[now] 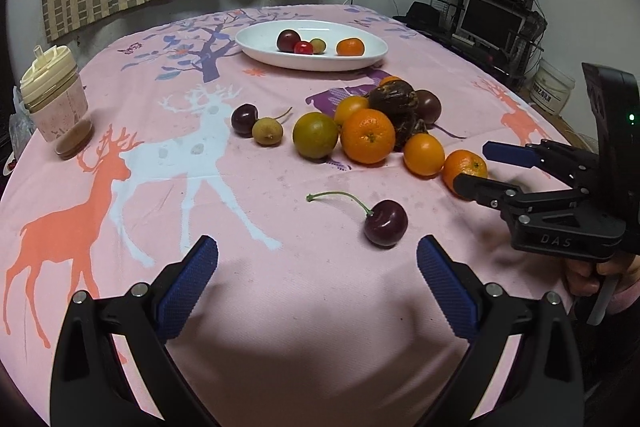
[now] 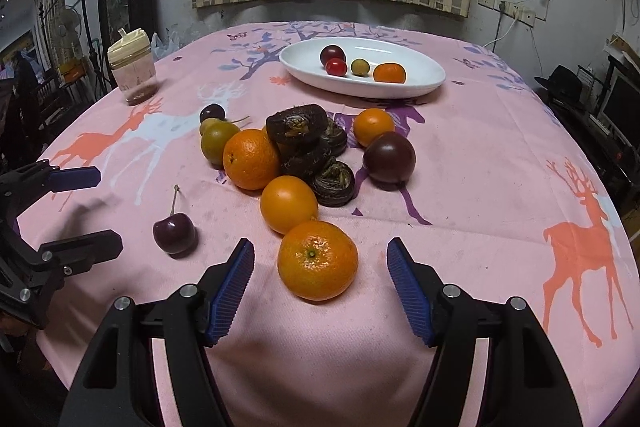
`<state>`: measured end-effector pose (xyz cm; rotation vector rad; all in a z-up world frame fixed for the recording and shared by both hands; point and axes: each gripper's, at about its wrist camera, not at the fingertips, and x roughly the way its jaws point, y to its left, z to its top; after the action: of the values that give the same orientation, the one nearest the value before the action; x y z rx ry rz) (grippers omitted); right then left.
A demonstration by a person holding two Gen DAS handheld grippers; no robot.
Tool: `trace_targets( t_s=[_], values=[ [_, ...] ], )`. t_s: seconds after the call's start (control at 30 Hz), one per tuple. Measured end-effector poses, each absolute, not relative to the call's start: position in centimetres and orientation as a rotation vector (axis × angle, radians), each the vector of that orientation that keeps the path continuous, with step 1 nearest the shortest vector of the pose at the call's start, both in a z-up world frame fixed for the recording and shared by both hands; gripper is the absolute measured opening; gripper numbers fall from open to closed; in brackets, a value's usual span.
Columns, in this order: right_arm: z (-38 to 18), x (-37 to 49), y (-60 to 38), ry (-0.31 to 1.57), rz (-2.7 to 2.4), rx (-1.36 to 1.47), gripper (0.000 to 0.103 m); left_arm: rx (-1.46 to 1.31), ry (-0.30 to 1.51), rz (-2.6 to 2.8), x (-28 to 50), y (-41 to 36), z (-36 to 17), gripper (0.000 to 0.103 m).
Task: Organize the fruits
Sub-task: 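Grasp an orange with the right tool while the left tool grasps a stemmed dark cherry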
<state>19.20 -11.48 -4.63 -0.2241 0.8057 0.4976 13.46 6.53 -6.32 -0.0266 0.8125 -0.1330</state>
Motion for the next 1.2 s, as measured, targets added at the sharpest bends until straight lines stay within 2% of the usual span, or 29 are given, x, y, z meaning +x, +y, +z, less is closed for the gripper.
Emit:
trace_targets(
  t_s=[0.23, 0.37, 0.63, 0.7, 0.73, 0.83, 0.93, 1.0, 1.07, 1.2],
  values=[
    [-5.1, 19.5, -11.2, 0.842, 0.506, -0.232, 0.060, -0.059, 0.832, -0.142, 13.8, 7.0, -6.5, 0.098],
    [-5.5, 19.7, -11.0, 0.866, 0.500, -0.247, 0.043, -0.083, 0.846, -0.144, 14.0, 7.2, -6.7, 0.098],
    [-5.3, 20.3, -12.7, 0.865, 0.514, -0.107, 0.042, -0.087, 0.858, -0.229, 14.8, 6.1, -6.6, 0.097],
    [-5.2, 20.5, -12.8, 0.868, 0.509, -0.100, 0.042, -0.089, 0.866, -0.265, 15.3, 5.2, -6.7, 0.083],
    [-5.2, 20.4, -12.8, 0.867, 0.510, -0.101, 0.043, -0.074, 0.880, -0.280, 15.6, 4.6, -6.8, 0.070],
    [-5.1, 20.4, -12.7, 0.855, 0.520, -0.103, 0.043, -0.021, 0.907, -0.286, 16.3, 3.2, -7.4, 0.056],
    [-5.0, 20.3, -12.8, 0.845, 0.535, -0.097, 0.043, 0.000, 0.910, -0.277, 16.9, 2.5, -7.4, 0.055],
    [-4.9, 20.3, -12.9, 0.841, 0.541, -0.092, 0.043, 0.009, 0.917, -0.269, 17.2, 2.3, -7.5, 0.051],
    [-4.9, 20.2, -13.0, 0.836, 0.547, -0.087, 0.043, 0.022, 0.942, -0.263, 17.5, 2.1, -7.9, 0.037],
    [-4.7, 20.1, -13.2, 0.827, 0.560, -0.076, 0.043, 0.054, 0.938, -0.246, 17.3, 1.6, -8.1, 0.029]
  ],
)
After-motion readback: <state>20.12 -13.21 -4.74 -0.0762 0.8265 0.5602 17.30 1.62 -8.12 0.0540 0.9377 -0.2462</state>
